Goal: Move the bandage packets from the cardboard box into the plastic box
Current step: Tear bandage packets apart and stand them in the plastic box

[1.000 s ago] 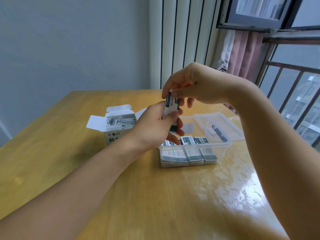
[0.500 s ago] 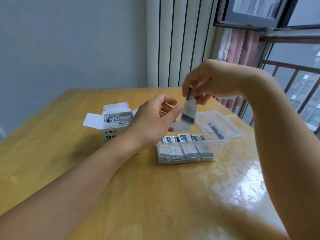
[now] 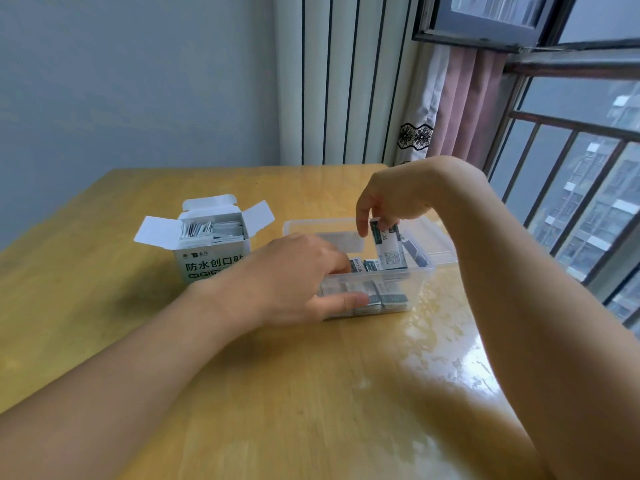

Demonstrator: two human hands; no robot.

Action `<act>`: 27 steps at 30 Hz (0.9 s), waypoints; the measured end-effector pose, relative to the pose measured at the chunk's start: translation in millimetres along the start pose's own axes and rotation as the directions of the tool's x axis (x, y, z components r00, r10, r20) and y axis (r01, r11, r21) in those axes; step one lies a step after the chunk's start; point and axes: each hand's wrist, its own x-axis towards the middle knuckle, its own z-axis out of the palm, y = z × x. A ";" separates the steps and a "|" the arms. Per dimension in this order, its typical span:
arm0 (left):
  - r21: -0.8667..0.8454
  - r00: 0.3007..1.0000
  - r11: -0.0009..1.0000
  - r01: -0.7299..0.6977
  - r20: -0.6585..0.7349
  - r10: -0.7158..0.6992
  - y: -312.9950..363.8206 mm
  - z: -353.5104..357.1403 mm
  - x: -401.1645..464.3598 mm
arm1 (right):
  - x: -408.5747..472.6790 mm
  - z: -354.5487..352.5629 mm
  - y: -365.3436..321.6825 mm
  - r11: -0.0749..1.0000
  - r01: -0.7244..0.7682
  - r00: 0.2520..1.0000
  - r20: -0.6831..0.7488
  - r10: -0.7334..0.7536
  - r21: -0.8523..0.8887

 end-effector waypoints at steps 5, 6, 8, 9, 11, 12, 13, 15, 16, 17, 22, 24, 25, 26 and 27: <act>0.091 1.000 0.996 0.006 0.003 -0.007 5.2 5.1 0.5 | 1.2 4.2 -1.2 1.000 0.028 0.998 0.063 -0.029 0.005; 0.092 1.000 0.996 0.008 -0.001 -0.008 5.5 5.0 1.0 | 2.6 5.7 -2.1 1.000 0.028 0.996 0.080 -0.027 -0.006; 0.085 1.000 0.996 0.011 0.008 -0.012 4.4 6.4 1.5 | 5.9 8.4 -4.1 0.999 0.025 0.994 0.106 -0.022 -0.030; 0.081 1.000 0.997 0.011 0.013 -0.012 3.7 7.3 1.8 | 7.3 9.5 -5.1 0.999 0.022 0.994 0.110 -0.017 -0.045; 0.071 1.000 0.997 0.010 0.016 -0.011 2.7 8.5 2.3 | 9.7 11.6 -6.5 0.998 0.015 0.994 0.106 -0.008 -0.068; 0.064 1.000 0.998 0.014 0.018 -0.015 2.1 9.3 2.9 | 10.7 12.1 -6.7 0.997 0.011 0.994 0.105 -0.003 -0.074; 0.060 1.000 0.998 0.018 0.018 -0.019 2.3 9.6 3.1 | 11.4 12.9 -7.1 0.997 0.009 0.994 0.106 -0.001 -0.074; 0.054 1.000 0.998 0.021 0.012 -0.022 1.8 11.0 4.4 | 12.3 13.8 -7.9 0.997 0.006 0.994 0.113 0.003 -0.080; 0.047 1.000 0.999 0.022 0.012 -0.023 1.7 10.9 4.7 | 12.7 14.0 -8.5 0.996 0.003 0.994 0.112 0.007 -0.086; 0.035 1.000 0.999 0.024 0.016 -0.024 1.3 11.8 5.0 | 13.2 14.6 -9.0 0.996 -0.001 0.994 0.109 0.011 -0.091; 0.031 0.999 0.999 0.033 0.024 -0.034 -1.0 15.6 8.2 | 16.6 17.9 -16.2 0.986 -0.006 0.995 0.101 0.022 -0.164; 0.031 0.999 0.999 0.039 0.028 -0.040 -1.8 16.0 9.2 | 18.2 18.9 -19.8 0.975 -0.009 0.992 0.119 0.037 -0.223; 0.027 0.999 0.999 0.041 0.032 -0.041 -1.9 15.8 9.2 | 18.5 19.5 -21.6 0.967 -0.012 0.991 0.129 0.046 -0.254; 0.026 0.999 0.999 0.042 0.034 -0.042 -1.9 15.5 9.2 | 18.9 19.9 -23.2 0.963 -0.018 0.990 0.129 0.054 -0.267; 0.025 0.998 0.999 0.042 0.035 -0.043 -1.5 15.6 9.2 | 19.4 20.2 -24.0 0.965 -0.030 0.990 0.125 0.065 -0.262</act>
